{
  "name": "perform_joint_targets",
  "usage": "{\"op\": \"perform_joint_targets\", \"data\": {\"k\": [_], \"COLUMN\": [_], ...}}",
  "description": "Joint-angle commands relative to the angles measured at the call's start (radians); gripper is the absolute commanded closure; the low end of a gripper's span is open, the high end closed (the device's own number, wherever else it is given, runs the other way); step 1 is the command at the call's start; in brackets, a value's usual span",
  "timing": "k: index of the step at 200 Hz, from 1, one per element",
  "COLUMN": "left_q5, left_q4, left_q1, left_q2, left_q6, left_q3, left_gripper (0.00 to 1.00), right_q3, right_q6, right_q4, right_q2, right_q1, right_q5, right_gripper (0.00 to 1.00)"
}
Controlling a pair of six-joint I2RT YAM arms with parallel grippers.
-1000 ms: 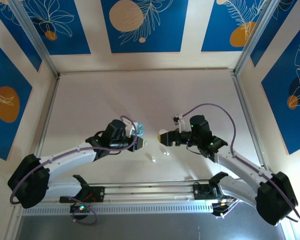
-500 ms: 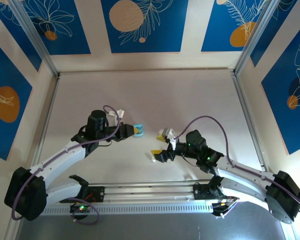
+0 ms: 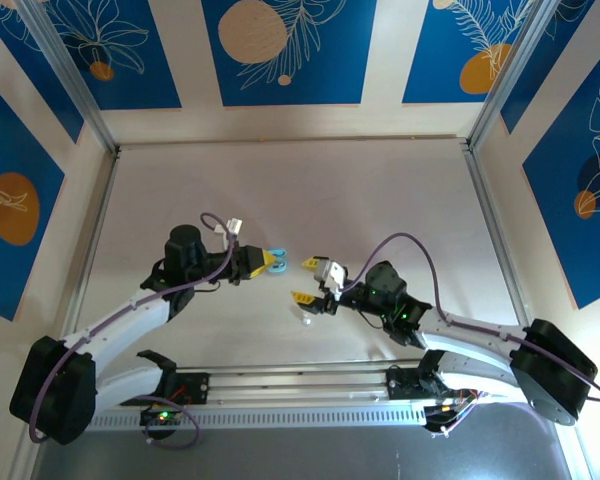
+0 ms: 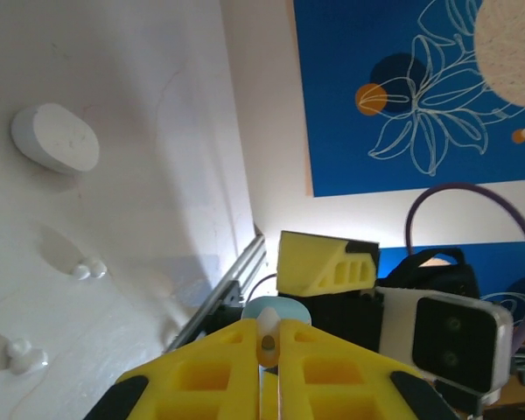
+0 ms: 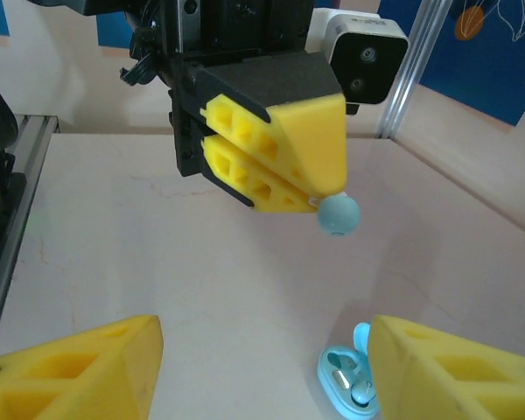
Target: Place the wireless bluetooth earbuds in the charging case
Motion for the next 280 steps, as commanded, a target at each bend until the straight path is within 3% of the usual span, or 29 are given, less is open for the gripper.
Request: {"op": "perform_joint_targets", "data": {"k": [1,27,115,280], "left_q5": [0.035,0.033,0.033,0.040], "left_q4": [0.122,0.195,0.304,0.357], "left_q1": [0.015,0.016,0.018,0.022], "left_q2": [-0.001,0.005,0.010,0.041], "left_q6": [-0.073,-0.126,-0.206,-0.220], "left_q3": [-0.031,-0.052,-0.094,-0.107], "left_gripper": [0.90,0.90,0.91,0.91], "right_q3": [0.022,0.023,0.092,0.155], "right_q6": [-0.046,-0.017,0.043,0.083], "right_q4": [0.144,0.239,0.315,0.296], "right_q2": [0.044,0.096,0.213,0.294], "right_q1": [0.017,0.016,-0.006,-0.025], "right_q5": [0.076,0.098,0.062,-0.022], "right_gripper": [0.40,0.43,0.51,0.68]}}
